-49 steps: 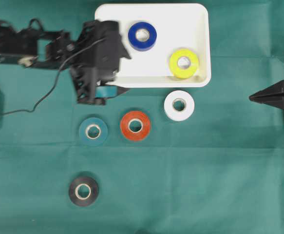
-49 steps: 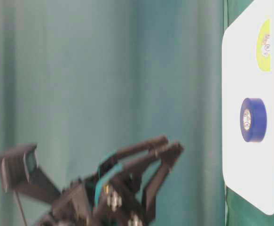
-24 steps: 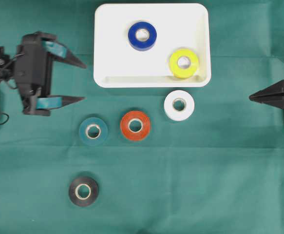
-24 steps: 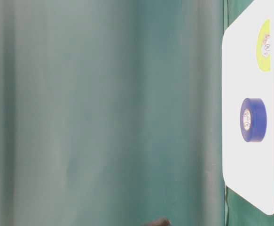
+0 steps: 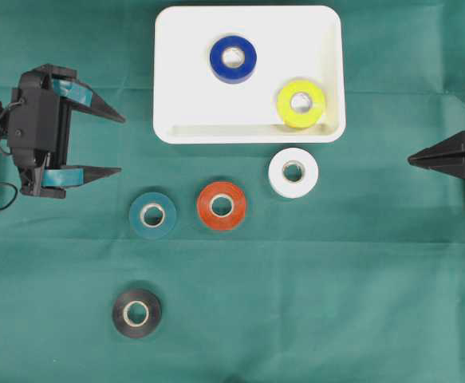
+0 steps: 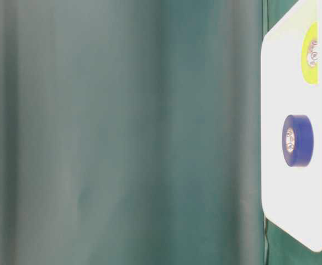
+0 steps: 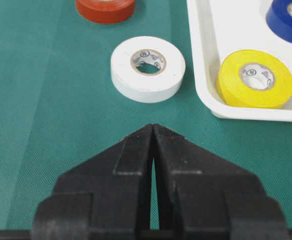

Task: Put the tape into the white case with the left arm.

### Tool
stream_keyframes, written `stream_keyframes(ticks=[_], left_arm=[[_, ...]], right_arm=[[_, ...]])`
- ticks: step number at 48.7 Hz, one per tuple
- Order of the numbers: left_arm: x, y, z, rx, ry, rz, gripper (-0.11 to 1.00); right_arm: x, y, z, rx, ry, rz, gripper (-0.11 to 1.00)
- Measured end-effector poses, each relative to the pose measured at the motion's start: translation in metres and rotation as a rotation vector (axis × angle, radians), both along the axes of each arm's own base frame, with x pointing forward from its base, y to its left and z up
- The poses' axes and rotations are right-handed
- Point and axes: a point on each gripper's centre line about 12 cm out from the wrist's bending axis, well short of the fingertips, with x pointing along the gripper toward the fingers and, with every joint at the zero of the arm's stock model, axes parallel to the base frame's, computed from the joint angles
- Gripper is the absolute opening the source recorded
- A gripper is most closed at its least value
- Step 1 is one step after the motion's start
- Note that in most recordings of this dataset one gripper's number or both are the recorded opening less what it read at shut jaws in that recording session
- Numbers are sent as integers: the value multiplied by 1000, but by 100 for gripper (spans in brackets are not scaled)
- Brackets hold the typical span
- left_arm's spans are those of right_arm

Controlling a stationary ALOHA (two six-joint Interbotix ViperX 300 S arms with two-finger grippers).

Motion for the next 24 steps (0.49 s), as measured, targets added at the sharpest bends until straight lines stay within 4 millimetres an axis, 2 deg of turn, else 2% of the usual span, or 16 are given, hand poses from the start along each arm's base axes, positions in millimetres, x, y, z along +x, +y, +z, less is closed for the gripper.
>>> stream_keyframes(ticks=[15,24], left_arm=[[1,-31,-3,0,11,-123,91],[0,-37,-3,0,12,-149,91]], right_arm=[[0,0,0,0,0,0,-9],[0,0,0,0,0,0,-9]])
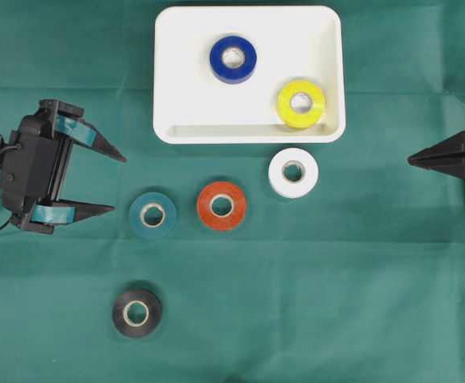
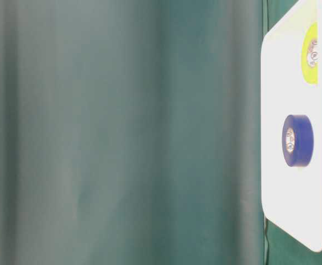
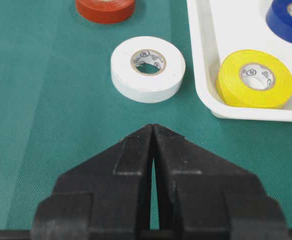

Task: Put the tape into the white case with the left arm.

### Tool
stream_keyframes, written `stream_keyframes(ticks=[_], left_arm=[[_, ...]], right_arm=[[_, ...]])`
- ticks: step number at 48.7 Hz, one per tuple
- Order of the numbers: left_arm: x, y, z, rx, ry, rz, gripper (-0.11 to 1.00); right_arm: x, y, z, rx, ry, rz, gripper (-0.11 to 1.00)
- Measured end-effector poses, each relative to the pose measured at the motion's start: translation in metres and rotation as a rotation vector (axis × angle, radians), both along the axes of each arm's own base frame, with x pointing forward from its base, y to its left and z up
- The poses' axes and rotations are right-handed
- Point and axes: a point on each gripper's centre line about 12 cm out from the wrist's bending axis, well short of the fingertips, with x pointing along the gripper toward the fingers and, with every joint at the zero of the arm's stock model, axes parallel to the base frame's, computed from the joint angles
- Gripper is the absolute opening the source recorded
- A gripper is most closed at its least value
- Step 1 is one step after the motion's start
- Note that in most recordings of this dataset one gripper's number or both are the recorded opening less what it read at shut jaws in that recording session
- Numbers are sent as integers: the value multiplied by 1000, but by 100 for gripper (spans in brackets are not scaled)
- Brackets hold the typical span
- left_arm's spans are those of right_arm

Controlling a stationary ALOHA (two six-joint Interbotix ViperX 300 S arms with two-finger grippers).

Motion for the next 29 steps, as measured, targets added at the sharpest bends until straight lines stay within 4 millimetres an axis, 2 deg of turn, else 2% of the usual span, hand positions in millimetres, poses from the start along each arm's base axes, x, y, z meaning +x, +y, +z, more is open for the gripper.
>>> stream_keyframes(ticks=[17,29], left_arm=[[1,0,-3,1,9,-1,91],[15,-2,-25,13,91,-4,91]], right_arm=[[0,0,0,0,0,0,-9],[0,0,0,0,0,0,-9]])
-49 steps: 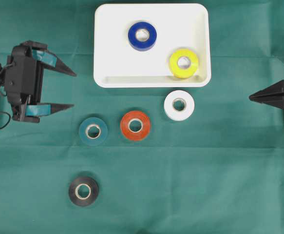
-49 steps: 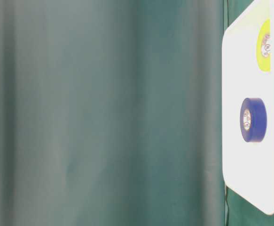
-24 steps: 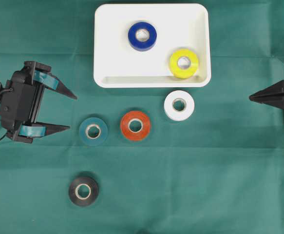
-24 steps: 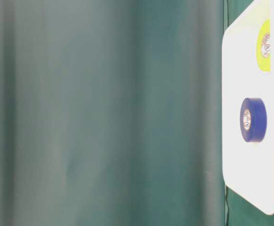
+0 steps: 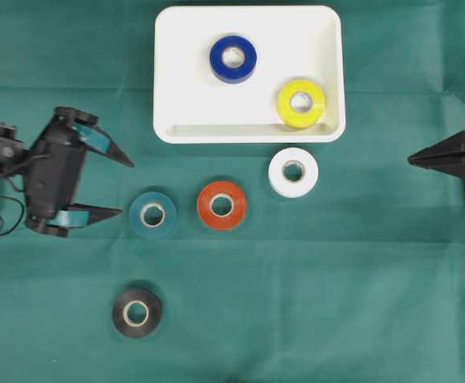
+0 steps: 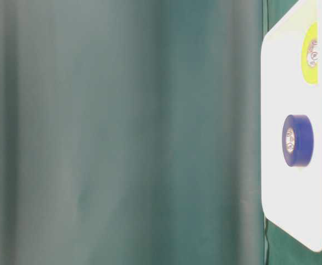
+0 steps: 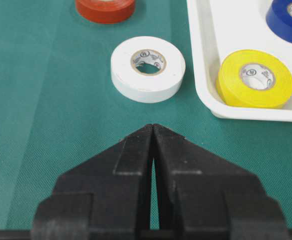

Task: Put the tape into the white case with the left arm.
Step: 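Move the open left gripper over the teal tape roll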

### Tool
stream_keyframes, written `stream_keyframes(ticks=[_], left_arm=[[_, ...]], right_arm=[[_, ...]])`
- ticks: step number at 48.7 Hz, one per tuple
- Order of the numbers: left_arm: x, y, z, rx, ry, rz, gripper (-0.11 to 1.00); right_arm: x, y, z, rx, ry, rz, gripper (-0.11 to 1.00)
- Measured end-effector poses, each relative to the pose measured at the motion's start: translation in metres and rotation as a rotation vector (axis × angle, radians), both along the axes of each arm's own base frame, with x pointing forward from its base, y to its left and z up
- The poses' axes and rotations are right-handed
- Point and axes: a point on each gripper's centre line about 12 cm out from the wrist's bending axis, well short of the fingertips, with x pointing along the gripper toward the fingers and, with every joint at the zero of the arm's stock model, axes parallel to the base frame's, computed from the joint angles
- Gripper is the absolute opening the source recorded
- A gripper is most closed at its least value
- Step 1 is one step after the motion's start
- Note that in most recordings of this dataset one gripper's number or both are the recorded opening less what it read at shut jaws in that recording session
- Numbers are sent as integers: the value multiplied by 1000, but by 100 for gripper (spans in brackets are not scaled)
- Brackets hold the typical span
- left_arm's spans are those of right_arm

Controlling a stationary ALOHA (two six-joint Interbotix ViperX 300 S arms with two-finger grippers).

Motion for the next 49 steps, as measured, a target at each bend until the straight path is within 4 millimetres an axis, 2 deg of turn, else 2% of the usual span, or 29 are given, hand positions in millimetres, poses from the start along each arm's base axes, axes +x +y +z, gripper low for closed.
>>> stream_keyframes(ticks=[10,20,32,49], left_arm=[[18,1,-20,9,78,8,91],[33,-1,-30,14,117,7,91],[43,-1,-37,17,140,6,91],[54,3,-63,25,223,20,91]], right_arm=[[0,0,0,0,0,0,-9],[0,0,0,0,2,0,-9],[0,0,0,0,0,0,-9],[0,0,0,0,0,0,-9]])
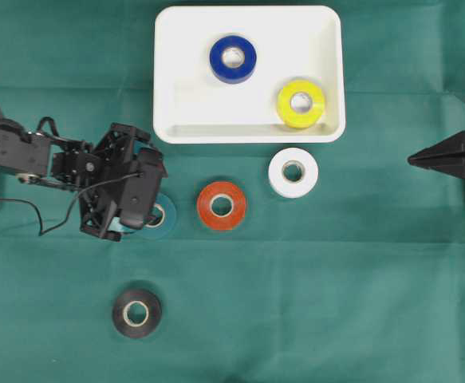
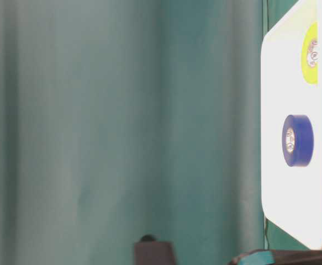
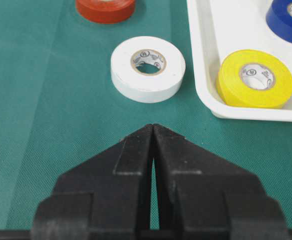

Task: Put the tape into the white case with the left arm.
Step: 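Move the open left gripper over the teal tape roll, then close the left gripper on the teal tape and lift it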

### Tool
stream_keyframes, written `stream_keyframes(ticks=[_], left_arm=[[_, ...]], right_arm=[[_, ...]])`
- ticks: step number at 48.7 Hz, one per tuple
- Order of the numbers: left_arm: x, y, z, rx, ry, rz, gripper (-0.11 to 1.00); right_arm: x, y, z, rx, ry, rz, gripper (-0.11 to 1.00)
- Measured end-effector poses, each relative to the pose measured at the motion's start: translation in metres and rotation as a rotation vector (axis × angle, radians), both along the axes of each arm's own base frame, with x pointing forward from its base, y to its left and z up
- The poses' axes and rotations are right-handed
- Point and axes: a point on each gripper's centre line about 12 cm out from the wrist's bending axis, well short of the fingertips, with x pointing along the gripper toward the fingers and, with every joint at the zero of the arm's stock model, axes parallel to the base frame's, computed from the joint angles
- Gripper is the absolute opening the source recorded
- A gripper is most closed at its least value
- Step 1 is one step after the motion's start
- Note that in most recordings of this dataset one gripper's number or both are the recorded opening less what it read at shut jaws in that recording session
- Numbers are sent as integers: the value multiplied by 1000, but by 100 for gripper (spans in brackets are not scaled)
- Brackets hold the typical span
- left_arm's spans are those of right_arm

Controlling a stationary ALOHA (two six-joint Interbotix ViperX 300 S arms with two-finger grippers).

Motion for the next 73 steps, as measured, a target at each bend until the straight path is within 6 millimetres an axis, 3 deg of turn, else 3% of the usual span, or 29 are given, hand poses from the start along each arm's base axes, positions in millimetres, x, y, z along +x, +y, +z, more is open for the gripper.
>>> stream_keyframes(ticks=[8,24,29,38,56,73], left_arm=[[3,6,-16,10,47,11,91],[10,6,-26,20,74,0,86],[10,6,-26,21,74,-1,72],[10,7,-26,18,73,4,23],[12,6,-23,14,73,8,23],[23,-7,24,11,70,-28,23]], right_arm=[[0,0,0,0,0,0,-9],[0,0,0,0,0,0,-9],[0,0,0,0,0,0,-9],[0,0,0,0,0,0,-9],[0,0,0,0,0,0,-9],[0,0,0,0,0,0,-9]])
